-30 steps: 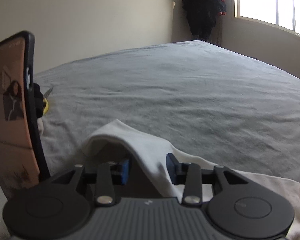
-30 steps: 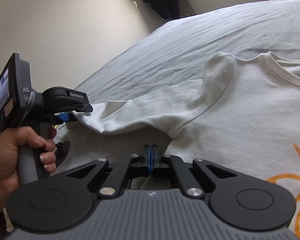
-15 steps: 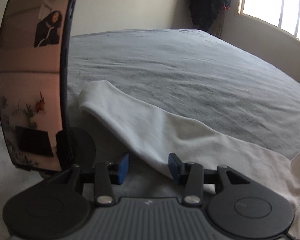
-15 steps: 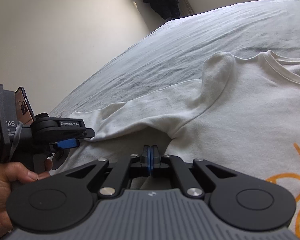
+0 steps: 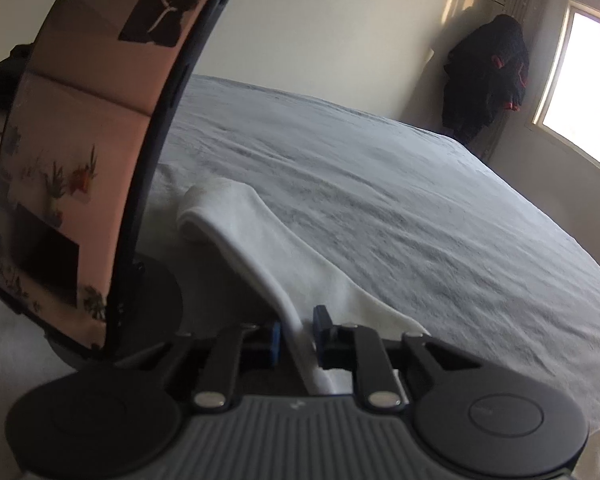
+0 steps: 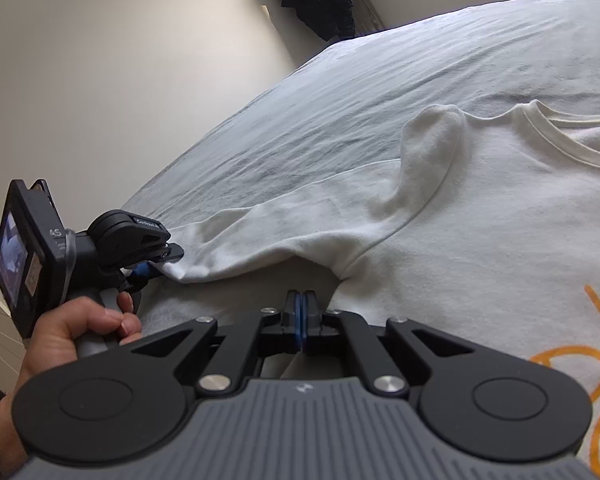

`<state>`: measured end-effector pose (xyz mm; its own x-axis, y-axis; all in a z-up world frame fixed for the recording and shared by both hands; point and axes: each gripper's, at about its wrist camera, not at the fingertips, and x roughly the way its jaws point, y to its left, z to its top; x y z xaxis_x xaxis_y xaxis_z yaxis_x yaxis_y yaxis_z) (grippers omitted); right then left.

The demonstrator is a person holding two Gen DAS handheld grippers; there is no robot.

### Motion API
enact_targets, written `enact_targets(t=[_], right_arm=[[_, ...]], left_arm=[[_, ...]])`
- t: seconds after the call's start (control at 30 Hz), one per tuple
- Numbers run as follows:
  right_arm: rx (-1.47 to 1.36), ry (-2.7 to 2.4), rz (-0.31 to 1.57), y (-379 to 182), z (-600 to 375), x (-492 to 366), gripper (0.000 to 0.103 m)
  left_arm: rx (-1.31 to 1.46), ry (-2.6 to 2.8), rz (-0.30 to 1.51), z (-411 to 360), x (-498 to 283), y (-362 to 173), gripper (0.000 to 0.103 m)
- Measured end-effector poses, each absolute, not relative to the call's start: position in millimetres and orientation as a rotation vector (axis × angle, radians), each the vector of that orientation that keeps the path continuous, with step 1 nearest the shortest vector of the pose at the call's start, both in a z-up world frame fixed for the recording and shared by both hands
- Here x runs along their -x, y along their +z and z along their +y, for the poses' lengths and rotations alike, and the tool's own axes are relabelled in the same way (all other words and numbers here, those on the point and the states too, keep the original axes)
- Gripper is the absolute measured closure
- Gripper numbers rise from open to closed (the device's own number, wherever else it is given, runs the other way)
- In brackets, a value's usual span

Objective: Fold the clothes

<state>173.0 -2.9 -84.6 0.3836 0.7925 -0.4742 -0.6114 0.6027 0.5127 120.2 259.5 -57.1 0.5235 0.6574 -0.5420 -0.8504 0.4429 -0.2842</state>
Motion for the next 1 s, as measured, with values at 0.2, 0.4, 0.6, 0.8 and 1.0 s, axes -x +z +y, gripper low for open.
enact_targets(t=[0.2,0.4,0.6,0.8,1.0], right_arm=[[-0.304,0.89,0.757,-83,-9,-175,0.102],[-0.349,0.805,0.74,-61,-28,-175,0.09],[-0.462,0.679,0.698,-32,-81,-174,0.088],[-0.477,0.598,0.684,-3,-125,-167,0.088],[-0.452,0.52,0.66,5,-167,-162,0.088]], left_arm=[[0.516,0.922,0.295,255,-125,-45,0.099],[0.403,0.721,0.165,219,-130,-18,0.099],[0.333,0.415,0.116,172,-143,9,0.099],[0.261,0.123,0.117,115,-146,21,0.099],[0.183,-0.107,0.246,50,-146,0,0.098]])
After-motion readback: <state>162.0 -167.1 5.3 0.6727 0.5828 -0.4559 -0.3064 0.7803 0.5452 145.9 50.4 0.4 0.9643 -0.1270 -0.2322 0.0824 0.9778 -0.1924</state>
